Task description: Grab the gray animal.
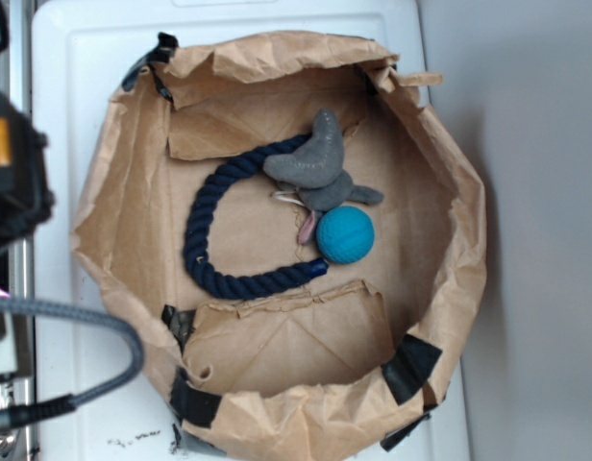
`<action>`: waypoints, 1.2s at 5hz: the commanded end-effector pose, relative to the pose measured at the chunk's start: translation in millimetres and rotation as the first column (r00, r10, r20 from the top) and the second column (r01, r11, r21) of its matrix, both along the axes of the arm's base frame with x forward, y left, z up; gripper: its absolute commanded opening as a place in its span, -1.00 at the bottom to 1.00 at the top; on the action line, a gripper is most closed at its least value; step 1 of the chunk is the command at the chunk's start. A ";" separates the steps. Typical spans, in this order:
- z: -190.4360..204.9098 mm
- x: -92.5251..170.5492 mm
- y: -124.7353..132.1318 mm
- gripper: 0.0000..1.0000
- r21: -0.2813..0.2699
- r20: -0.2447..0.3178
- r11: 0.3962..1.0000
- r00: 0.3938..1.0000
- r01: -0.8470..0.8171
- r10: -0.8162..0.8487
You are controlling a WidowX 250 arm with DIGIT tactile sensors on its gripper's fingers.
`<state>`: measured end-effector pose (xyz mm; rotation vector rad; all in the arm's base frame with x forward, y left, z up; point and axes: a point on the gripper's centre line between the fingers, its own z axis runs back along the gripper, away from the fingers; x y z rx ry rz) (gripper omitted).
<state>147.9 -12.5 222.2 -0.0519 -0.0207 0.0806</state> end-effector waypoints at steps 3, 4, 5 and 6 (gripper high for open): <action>-4.2 45.5 -5.4 1.00 0.003 0.043 1.000 0.999 -0.029 0.028; -21.3 75.7 -9.2 1.00 -0.011 0.058 1.000 0.998 -0.002 0.002; -34.5 102.1 -14.8 1.00 0.001 0.093 1.000 0.995 0.025 -0.025; -60.3 128.1 -7.6 1.00 -0.073 0.164 0.992 0.983 0.100 -0.087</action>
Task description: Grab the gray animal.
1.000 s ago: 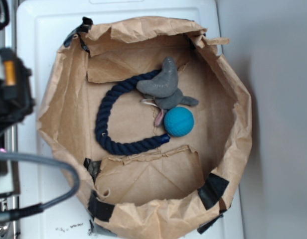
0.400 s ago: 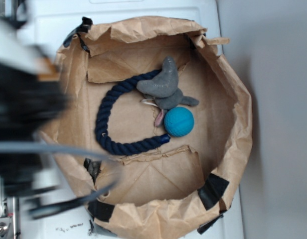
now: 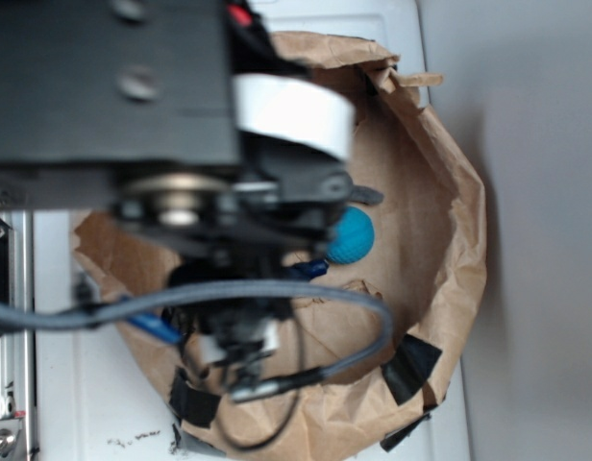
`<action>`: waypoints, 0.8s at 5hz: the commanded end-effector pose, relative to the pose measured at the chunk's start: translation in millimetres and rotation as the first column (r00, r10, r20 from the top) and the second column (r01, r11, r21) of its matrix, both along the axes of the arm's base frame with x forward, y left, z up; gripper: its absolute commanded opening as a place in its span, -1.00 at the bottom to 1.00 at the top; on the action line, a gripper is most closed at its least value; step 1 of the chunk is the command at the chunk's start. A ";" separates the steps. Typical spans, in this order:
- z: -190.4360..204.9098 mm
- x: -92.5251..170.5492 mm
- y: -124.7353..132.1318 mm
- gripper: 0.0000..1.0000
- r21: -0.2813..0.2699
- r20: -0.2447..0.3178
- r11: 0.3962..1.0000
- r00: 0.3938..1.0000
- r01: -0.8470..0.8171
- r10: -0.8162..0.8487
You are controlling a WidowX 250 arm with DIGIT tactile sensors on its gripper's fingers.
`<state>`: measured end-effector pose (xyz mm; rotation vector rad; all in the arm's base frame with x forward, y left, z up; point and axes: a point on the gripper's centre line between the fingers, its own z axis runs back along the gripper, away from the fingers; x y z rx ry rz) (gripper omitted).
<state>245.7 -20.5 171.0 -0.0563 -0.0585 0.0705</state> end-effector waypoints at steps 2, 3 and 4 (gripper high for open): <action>-33.5 30.6 7.9 1.00 -0.061 0.165 0.981 0.971 0.186 -0.174; -33.5 30.6 7.9 1.00 -0.061 0.165 0.981 0.971 0.186 -0.174; -33.5 30.6 7.9 1.00 -0.061 0.165 0.981 0.971 0.186 -0.174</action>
